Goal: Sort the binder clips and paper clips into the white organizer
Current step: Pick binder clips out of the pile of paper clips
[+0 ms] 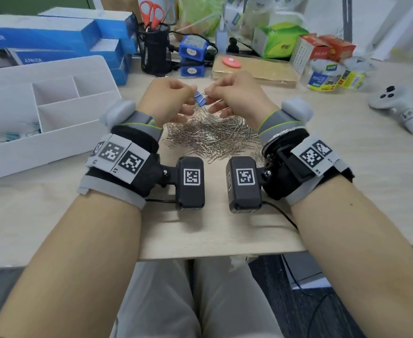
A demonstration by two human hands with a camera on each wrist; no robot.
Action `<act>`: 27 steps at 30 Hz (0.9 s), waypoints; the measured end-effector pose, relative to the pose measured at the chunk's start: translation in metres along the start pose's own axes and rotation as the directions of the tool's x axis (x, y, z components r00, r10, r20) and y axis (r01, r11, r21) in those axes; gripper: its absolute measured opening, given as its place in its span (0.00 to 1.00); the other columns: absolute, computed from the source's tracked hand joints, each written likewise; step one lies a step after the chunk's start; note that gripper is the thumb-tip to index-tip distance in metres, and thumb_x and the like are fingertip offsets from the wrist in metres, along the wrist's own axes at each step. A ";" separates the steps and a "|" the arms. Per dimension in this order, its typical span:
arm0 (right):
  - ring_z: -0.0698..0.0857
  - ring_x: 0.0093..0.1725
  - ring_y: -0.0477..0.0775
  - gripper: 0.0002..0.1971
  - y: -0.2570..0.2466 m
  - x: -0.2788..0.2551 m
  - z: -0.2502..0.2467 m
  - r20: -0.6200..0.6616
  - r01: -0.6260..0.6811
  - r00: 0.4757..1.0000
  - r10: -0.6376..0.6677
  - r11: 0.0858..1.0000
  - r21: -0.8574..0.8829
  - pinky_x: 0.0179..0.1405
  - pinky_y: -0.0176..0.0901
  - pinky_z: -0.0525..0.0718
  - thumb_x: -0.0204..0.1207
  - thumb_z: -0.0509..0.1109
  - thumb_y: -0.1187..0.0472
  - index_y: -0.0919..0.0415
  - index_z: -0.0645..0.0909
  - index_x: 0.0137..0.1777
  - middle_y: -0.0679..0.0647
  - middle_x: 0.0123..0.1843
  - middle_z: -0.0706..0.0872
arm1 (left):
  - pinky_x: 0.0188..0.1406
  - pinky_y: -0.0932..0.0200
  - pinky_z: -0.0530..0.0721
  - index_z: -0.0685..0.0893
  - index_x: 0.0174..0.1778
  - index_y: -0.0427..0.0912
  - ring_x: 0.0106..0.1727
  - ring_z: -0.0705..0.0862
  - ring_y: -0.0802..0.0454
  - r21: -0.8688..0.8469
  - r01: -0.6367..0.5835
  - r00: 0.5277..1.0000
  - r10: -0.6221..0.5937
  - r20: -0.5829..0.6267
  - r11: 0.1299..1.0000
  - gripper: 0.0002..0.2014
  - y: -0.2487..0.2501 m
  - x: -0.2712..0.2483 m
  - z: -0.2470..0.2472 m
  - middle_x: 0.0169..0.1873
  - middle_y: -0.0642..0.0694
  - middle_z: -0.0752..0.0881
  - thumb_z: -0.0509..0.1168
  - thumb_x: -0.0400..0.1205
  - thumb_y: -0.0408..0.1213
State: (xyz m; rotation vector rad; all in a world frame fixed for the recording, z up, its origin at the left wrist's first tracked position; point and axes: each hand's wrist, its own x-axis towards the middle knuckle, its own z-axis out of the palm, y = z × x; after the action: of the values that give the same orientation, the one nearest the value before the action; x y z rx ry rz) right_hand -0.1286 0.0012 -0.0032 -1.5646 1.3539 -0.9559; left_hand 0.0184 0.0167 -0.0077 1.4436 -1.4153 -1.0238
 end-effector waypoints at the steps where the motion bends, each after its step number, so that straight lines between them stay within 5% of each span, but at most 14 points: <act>1: 0.86 0.26 0.45 0.03 -0.002 -0.001 0.002 0.007 0.010 1.000 -0.010 1.000 -0.007 0.20 0.33 0.77 0.78 0.68 0.64 0.62 0.81 0.48 0.52 0.36 0.86 | 0.17 0.72 0.78 0.80 0.49 0.41 0.30 0.82 0.58 0.027 -0.013 0.999 0.015 -0.048 1.000 0.07 0.002 -0.002 -0.004 0.35 0.50 0.83 0.63 0.83 0.41; 6: 0.87 0.29 0.49 0.05 -0.028 -0.003 0.015 0.059 0.090 0.994 -0.089 0.996 -0.024 0.21 0.36 0.77 0.78 0.68 0.63 0.58 0.79 0.40 0.51 0.37 0.86 | 0.13 0.74 0.70 0.76 0.32 0.48 0.14 0.77 0.66 0.123 -0.037 0.965 0.067 -0.254 0.992 0.10 0.013 -0.009 -0.052 0.29 0.51 0.80 0.64 0.80 0.38; 10: 0.88 0.32 0.52 0.07 -0.050 0.000 0.029 0.088 0.124 0.988 -0.124 0.992 0.003 0.22 0.36 0.79 0.79 0.66 0.63 0.58 0.78 0.39 0.51 0.36 0.85 | 0.12 0.72 0.73 0.75 0.27 0.49 0.08 0.72 0.65 0.254 0.121 0.921 -0.012 -0.390 0.960 0.12 0.013 -0.016 -0.105 0.19 0.49 0.80 0.67 0.76 0.40; 12: 0.87 0.32 0.51 0.07 -0.058 0.002 0.038 0.123 0.135 0.983 -0.134 0.991 -0.001 0.22 0.35 0.79 0.79 0.65 0.63 0.57 0.77 0.38 0.51 0.36 0.85 | 0.21 0.68 0.82 0.76 0.27 0.48 0.16 0.78 0.64 0.255 0.188 0.909 -0.070 -0.410 0.948 0.13 0.014 -0.017 -0.123 0.18 0.51 0.82 0.67 0.77 0.38; 15: 0.86 0.31 0.50 0.08 -0.069 0.005 0.055 0.180 0.156 0.972 -0.152 0.988 -0.007 0.23 0.36 0.78 0.80 0.65 0.63 0.56 0.76 0.38 0.50 0.36 0.83 | 0.53 0.53 0.85 0.79 0.34 0.39 0.38 0.83 0.49 0.266 0.308 0.895 -0.184 -0.406 0.913 0.09 0.016 -0.016 -0.142 0.39 0.43 0.84 0.63 0.81 0.35; 17: 0.86 0.31 0.51 0.06 -0.076 0.008 0.068 0.210 0.173 0.964 -0.165 0.985 -0.020 0.23 0.36 0.78 0.80 0.65 0.62 0.58 0.77 0.41 0.49 0.36 0.83 | 0.59 0.49 0.83 0.83 0.46 0.32 0.42 0.83 0.46 0.346 0.353 0.895 -0.204 -0.398 0.869 0.11 0.016 -0.017 -0.149 0.43 0.42 0.86 0.62 0.80 0.37; 21: 0.87 0.32 0.50 0.06 -0.081 0.014 0.083 0.263 0.191 0.950 -0.169 0.980 -0.061 0.24 0.37 0.80 0.79 0.65 0.61 0.58 0.77 0.40 0.50 0.38 0.84 | 0.69 0.50 0.77 0.81 0.56 0.37 0.55 0.83 0.41 0.529 0.418 0.901 -0.262 -0.346 0.739 0.24 0.016 -0.017 -0.145 0.56 0.40 0.85 0.58 0.81 0.56; 24: 0.88 0.35 0.52 0.06 -0.084 0.018 0.089 0.315 0.191 0.935 -0.164 0.980 -0.056 0.27 0.39 0.83 0.79 0.67 0.62 0.59 0.78 0.40 0.54 0.42 0.85 | 0.75 0.42 0.72 0.73 0.74 0.42 0.70 0.77 0.37 0.516 0.413 0.908 -0.295 -0.298 0.750 0.42 0.016 -0.013 -0.144 0.71 0.40 0.78 0.49 0.75 0.72; 27: 0.88 0.37 0.52 0.05 -0.085 0.020 0.096 0.336 0.204 0.925 -0.180 0.978 -0.038 0.29 0.38 0.85 0.78 0.69 0.64 0.60 0.79 0.40 0.57 0.42 0.86 | 0.76 0.42 0.70 0.71 0.76 0.44 0.73 0.75 0.38 0.510 0.426 0.901 -0.301 -0.312 0.747 0.41 0.012 -0.011 -0.145 0.73 0.40 0.75 0.47 0.76 0.72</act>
State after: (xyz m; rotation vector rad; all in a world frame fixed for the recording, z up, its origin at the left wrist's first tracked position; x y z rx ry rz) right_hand -0.0070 -0.0027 0.0420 -1.8455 1.0217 -0.7215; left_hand 0.1524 0.0314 0.0484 2.2776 -1.3663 -0.6539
